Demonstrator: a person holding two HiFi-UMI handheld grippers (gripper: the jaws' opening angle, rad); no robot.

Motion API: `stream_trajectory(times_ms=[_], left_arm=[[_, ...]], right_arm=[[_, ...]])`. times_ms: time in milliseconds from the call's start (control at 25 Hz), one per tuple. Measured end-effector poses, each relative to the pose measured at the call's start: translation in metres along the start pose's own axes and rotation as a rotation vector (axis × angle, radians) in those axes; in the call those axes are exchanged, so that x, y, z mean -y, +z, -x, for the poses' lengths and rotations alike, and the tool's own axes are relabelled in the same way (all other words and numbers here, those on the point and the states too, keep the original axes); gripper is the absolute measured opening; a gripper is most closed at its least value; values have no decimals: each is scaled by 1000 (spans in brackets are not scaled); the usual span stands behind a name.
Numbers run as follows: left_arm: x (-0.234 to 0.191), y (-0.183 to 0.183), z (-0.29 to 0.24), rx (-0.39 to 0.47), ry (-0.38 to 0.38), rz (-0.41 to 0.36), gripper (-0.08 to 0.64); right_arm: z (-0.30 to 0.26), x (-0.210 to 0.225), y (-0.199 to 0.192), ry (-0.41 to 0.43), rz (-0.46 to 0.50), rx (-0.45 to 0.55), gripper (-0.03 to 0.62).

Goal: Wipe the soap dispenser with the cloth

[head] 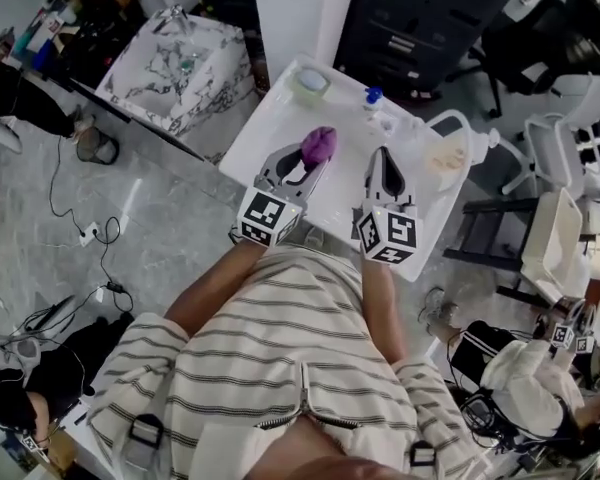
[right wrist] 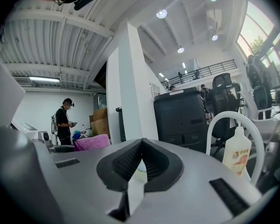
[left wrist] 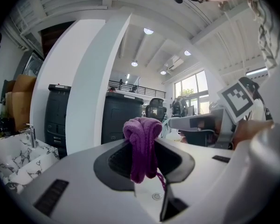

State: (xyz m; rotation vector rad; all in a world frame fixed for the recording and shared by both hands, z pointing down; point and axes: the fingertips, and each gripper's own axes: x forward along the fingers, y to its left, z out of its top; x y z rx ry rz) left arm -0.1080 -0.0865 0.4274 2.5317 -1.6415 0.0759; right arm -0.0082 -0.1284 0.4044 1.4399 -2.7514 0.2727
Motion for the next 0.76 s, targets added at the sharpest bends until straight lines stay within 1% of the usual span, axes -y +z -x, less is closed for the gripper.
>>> stream_trajectory(times_ms=[200,760], left_arm=[[2,6,2,14,0,-5,117],[-1,7,2,22,23,-17,117]], right_arm=[[3,-2,1,-7,1,-2,-8],[3,-3,-4,2,11,-12,-8]])
